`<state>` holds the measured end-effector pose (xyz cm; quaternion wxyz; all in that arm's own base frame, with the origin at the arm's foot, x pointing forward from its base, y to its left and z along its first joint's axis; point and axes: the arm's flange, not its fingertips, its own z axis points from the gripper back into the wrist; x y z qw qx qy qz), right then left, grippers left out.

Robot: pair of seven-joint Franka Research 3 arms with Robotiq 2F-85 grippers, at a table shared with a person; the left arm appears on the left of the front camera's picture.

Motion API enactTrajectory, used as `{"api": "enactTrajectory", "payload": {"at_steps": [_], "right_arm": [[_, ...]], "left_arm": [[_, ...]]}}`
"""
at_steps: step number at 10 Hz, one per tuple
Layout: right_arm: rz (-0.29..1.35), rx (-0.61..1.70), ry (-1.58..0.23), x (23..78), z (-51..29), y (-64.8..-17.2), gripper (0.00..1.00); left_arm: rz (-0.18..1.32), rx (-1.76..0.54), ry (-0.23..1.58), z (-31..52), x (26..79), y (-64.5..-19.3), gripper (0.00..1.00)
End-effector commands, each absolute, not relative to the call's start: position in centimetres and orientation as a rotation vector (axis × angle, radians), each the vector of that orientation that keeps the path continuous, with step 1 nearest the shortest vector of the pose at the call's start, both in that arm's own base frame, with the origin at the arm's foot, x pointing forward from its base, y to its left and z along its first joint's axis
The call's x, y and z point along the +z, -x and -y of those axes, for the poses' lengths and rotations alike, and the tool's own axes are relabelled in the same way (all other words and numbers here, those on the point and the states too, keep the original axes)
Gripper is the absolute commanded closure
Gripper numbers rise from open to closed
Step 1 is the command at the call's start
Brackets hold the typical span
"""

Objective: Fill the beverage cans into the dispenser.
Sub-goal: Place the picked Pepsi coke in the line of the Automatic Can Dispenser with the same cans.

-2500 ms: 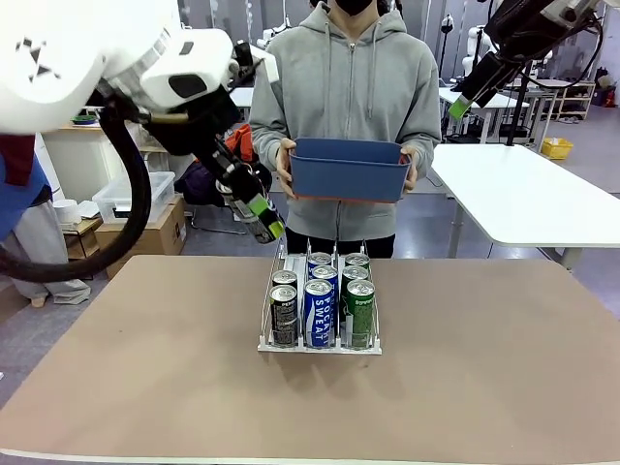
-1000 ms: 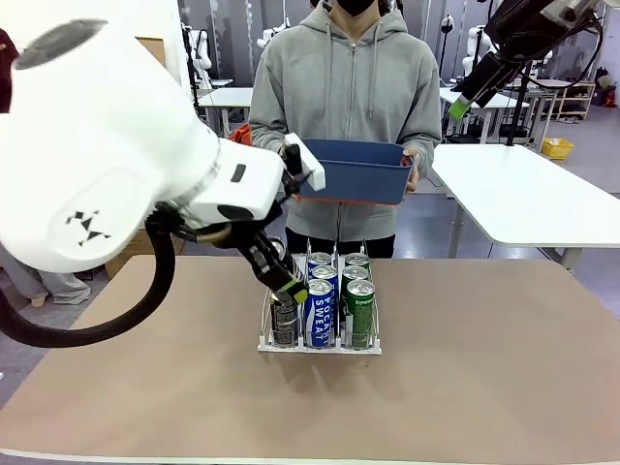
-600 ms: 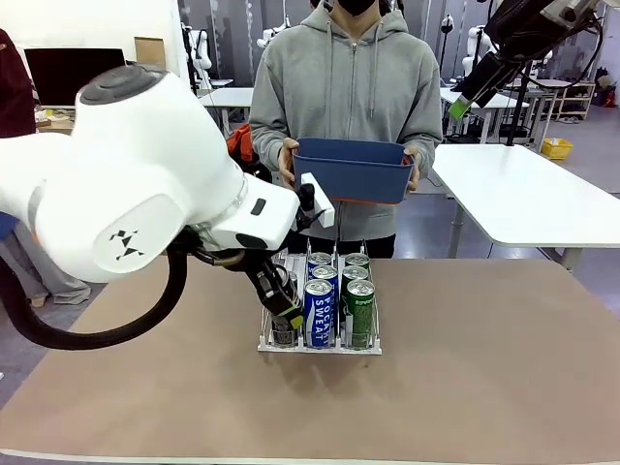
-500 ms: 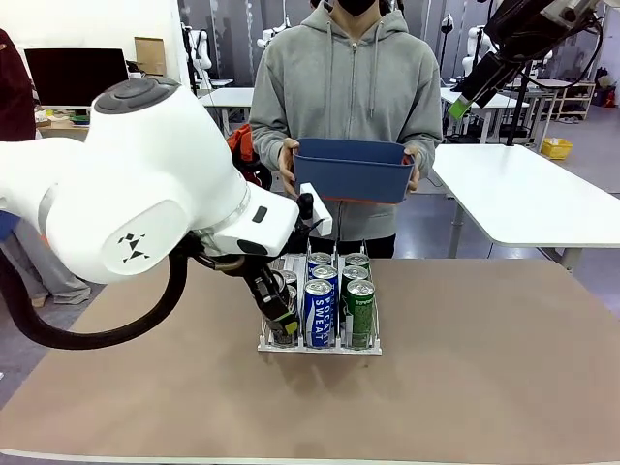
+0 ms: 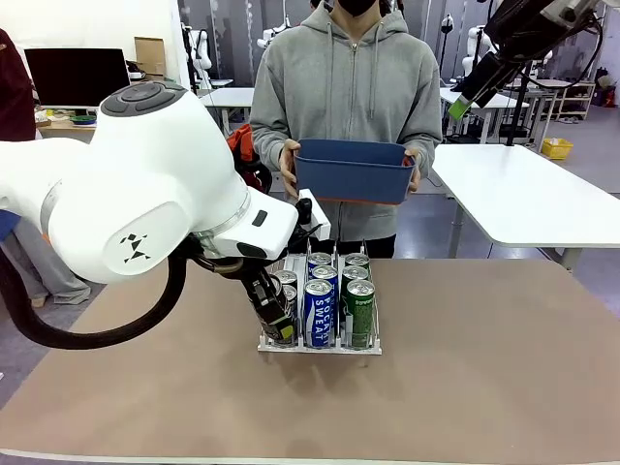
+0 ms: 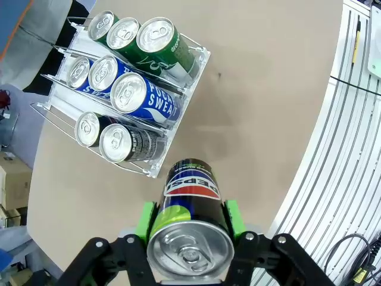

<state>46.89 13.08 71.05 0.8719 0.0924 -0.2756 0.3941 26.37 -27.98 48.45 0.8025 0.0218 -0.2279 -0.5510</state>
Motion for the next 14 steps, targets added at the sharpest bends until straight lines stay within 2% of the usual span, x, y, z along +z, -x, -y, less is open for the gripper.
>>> {"api": "enactTrajectory", "payload": {"at_steps": [1, 6, 11, 14], "right_arm": [[0.576, 0.823, -0.193, 71.0, -12.9, -46.7, 0.0], [0.576, 0.823, -0.193, 71.0, -12.9, -46.7, 0.0], [0.576, 0.823, -0.193, 71.0, -12.9, -46.7, 0.0], [0.576, 0.823, -0.193, 71.0, -12.9, -46.7, 0.0]], "left_arm": [[0.487, -1.18, -0.047, 28.0, 48.4, -26.4, 0.42], [0.478, -1.251, -0.098, 27.8, 44.3, -30.5, 0.42], [0.471, -1.25, -0.056, 26.9, 42.4, -34.6, 0.42], [0.444, -1.233, -0.056, 26.8, 42.1, -34.0, 0.42]]}}
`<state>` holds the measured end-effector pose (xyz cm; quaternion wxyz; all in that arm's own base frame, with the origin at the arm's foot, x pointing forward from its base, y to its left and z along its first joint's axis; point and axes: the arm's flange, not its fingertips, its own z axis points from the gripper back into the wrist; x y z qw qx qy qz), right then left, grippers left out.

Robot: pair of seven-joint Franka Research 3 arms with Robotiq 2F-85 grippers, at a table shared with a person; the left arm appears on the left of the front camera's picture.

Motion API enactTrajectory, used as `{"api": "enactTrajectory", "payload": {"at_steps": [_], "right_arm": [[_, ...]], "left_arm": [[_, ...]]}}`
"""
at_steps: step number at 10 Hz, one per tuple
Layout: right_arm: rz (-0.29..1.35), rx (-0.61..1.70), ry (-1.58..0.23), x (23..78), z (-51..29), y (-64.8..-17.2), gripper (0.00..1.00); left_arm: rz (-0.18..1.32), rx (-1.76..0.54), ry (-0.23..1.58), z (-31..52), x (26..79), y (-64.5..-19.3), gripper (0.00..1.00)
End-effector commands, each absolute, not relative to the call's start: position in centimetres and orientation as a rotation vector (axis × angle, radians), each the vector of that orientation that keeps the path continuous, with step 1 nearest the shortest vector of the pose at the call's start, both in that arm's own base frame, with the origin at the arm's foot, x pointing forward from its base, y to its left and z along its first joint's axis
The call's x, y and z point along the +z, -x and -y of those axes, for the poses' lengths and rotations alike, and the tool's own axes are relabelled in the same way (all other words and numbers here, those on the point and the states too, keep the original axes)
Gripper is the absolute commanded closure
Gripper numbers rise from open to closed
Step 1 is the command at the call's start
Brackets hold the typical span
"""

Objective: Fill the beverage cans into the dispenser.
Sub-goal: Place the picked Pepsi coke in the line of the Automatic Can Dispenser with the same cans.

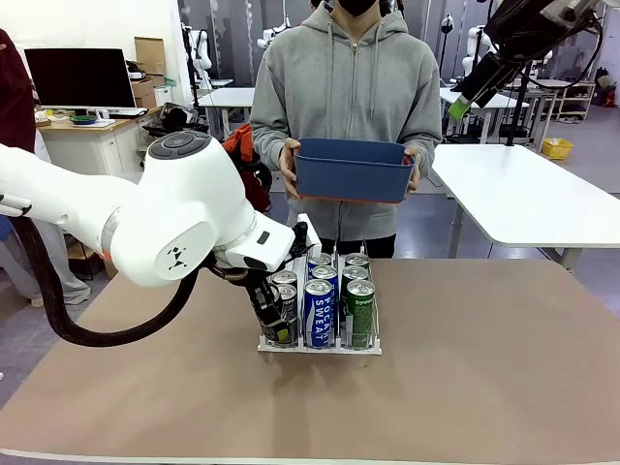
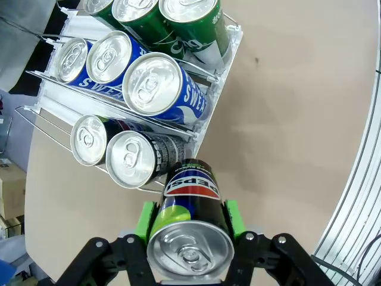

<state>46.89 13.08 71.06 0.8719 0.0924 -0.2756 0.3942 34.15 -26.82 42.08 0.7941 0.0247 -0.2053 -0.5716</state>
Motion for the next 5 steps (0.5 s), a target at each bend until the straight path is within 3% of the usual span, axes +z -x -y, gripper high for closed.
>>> {"api": "enactTrajectory", "payload": {"at_steps": [1, 5], "right_arm": [[0.576, 0.823, -0.193, 70.98, -12.91, -46.67, 0.0], [0.576, 0.823, -0.193, 70.98, -12.91, -46.67, 0.0]], "left_arm": [[0.444, -1.233, -0.056, 26.77, 42.1, -33.95, 0.42], [0.45, -1.266, -0.045, 27.49, 41.56, -34.62, 0.42]]}}
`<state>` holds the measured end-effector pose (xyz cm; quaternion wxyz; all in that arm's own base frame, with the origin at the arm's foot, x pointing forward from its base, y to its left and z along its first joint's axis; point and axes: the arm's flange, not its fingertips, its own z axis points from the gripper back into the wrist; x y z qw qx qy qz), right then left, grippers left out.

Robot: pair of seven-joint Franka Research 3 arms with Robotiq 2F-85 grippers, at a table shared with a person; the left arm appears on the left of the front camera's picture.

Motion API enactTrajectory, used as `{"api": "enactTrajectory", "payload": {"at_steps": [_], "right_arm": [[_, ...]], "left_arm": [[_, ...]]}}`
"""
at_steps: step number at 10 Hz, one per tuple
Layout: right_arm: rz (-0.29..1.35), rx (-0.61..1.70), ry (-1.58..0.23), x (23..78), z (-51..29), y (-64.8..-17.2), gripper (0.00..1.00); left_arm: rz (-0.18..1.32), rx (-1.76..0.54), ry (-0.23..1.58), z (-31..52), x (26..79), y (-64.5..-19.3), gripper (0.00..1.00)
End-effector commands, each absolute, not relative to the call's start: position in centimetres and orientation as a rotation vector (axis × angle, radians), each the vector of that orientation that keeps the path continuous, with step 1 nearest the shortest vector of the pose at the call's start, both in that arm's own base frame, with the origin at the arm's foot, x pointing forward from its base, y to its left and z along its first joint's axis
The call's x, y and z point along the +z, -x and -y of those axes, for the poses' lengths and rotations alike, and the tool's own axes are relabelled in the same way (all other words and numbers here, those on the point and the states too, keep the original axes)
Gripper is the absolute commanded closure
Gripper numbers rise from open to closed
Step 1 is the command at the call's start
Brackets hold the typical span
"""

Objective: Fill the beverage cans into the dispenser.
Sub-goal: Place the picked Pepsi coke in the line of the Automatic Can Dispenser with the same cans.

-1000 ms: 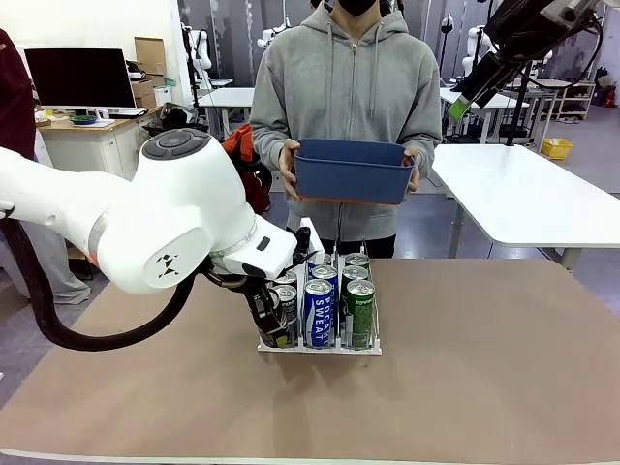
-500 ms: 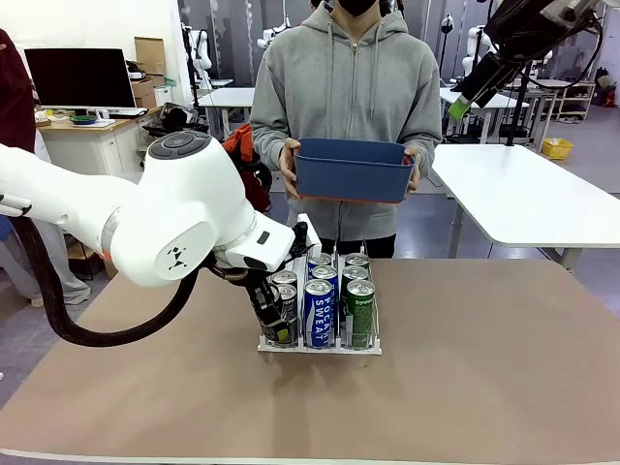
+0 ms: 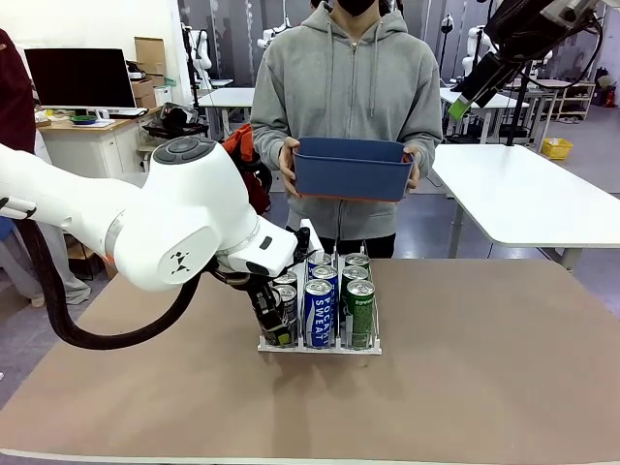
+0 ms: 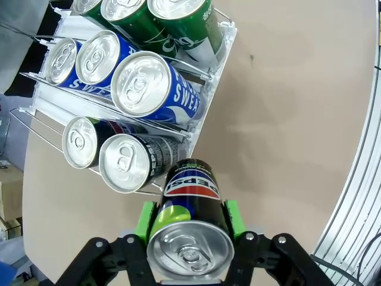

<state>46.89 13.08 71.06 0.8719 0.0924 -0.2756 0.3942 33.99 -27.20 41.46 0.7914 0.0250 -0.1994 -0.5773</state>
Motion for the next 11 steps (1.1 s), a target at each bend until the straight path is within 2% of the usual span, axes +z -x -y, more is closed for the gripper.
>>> {"api": "enactTrajectory", "payload": {"at_steps": [1, 8, 11], "right_arm": [[0.576, 0.823, -0.193, 71.0, -12.9, -46.7, 0.0], [0.576, 0.823, -0.193, 71.0, -12.9, -46.7, 0.0], [0.576, 0.823, -0.193, 71.0, -12.9, -46.7, 0.0]], "left_arm": [[0.453, -1.266, -0.053, 27.7, 41.5, -35.3, 0.42], [0.473, -1.206, -0.084, 26.9, 40.7, -41.0, 0.42], [0.491, -1.215, -0.018, 27.6, 41.0, -42.8, 0.42]]}}
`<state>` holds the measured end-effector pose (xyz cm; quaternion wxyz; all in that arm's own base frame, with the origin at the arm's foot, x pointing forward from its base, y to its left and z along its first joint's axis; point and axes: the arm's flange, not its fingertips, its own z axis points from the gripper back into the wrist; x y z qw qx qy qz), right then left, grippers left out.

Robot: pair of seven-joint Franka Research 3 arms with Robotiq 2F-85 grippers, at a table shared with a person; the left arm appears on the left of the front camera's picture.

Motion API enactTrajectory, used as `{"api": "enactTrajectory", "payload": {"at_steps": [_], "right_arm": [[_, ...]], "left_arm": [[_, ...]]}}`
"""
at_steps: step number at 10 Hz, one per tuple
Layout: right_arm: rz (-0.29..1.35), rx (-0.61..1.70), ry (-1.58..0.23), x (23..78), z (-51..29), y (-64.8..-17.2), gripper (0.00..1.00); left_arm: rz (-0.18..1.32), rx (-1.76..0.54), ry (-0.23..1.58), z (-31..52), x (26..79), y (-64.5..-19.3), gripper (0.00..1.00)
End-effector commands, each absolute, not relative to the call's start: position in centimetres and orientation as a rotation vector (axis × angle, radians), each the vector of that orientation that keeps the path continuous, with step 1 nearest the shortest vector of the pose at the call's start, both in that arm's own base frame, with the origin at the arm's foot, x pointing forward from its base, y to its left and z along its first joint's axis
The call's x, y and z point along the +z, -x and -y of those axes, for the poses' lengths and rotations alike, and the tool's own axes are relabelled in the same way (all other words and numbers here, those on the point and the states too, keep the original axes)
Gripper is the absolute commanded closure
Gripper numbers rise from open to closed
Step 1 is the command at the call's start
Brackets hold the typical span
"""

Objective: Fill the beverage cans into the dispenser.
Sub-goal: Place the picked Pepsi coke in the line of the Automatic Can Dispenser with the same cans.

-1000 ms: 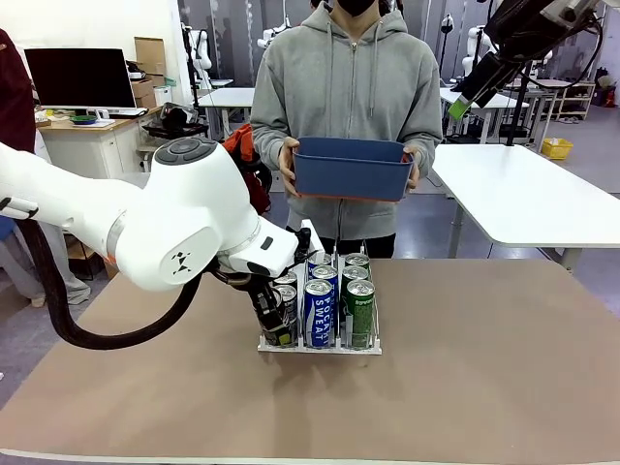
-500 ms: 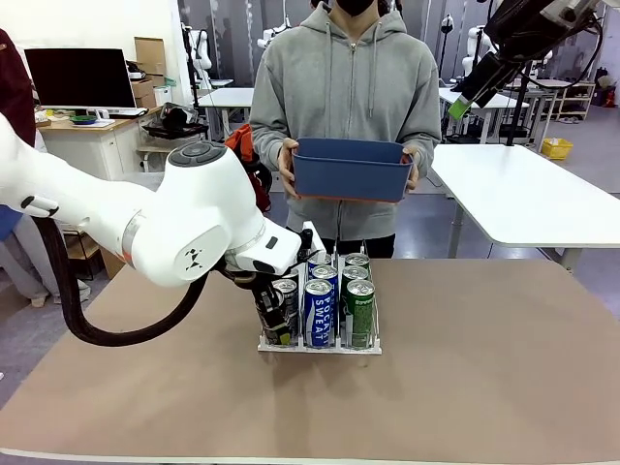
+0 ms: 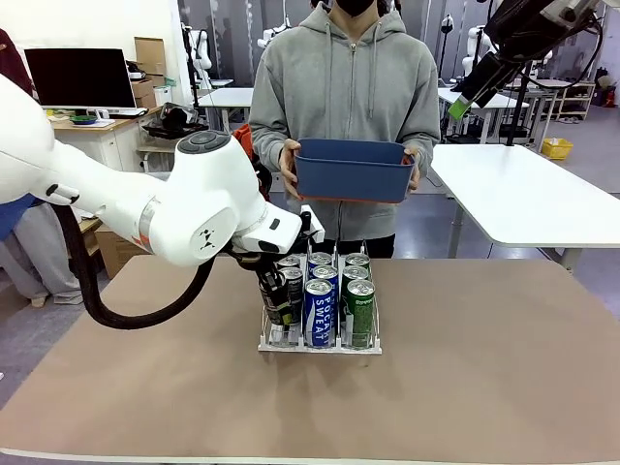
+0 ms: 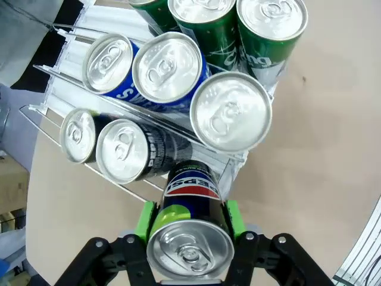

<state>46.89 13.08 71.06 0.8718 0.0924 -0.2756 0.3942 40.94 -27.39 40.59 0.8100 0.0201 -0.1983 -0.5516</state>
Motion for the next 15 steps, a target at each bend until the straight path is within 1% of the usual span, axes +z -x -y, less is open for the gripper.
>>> {"api": "enactTrajectory", "payload": {"at_steps": [1, 2, 5, 7, 10, 11, 12, 13, 15], "right_arm": [[0.576, 0.823, -0.193, 71.0, -12.9, -46.7, 0.0], [0.576, 0.823, -0.193, 71.0, -12.9, -46.7, 0.0], [0.576, 0.823, -0.193, 71.0, -12.9, -46.7, 0.0], [0.576, 0.823, -0.193, 71.0, -12.9, -46.7, 0.0], [0.576, 0.823, -0.193, 71.0, -12.9, -46.7, 0.0], [0.576, 0.823, -0.193, 71.0, -12.9, -46.7, 0.0], [0.576, 0.823, -0.193, 71.0, -12.9, -46.7, 0.0], [0.576, 0.823, -0.193, 71.0, -12.9, -46.7, 0.0], [0.576, 0.823, -0.193, 71.0, -12.9, -46.7, 0.0]], "left_arm": [[0.486, -1.215, 0.005, 27.7, 40.8, -43.2, 0.42], [0.485, -1.212, 0.028, 28.2, 40.6, -43.5, 0.42], [0.425, -1.219, -0.028, 28.3, 39.5, -44.3, 0.42], [0.373, -1.215, -0.022, 28.2, 38.9, -44.3, 0.42], [0.34, -1.214, -0.004, 28.2, 38.8, -44.3, 0.42], [0.33, -1.217, 0.009, 28.2, 38.9, -44.3, 0.26], [0.317, -1.211, 0.012, 28.1, 39.0, -44.2, 0.22], [0.317, -1.208, 0.01, 27.9, 39.1, -44.1, 0.06], [0.357, -1.187, -0.002, 27.4, 40.4, -43.4, 0.0]]}}
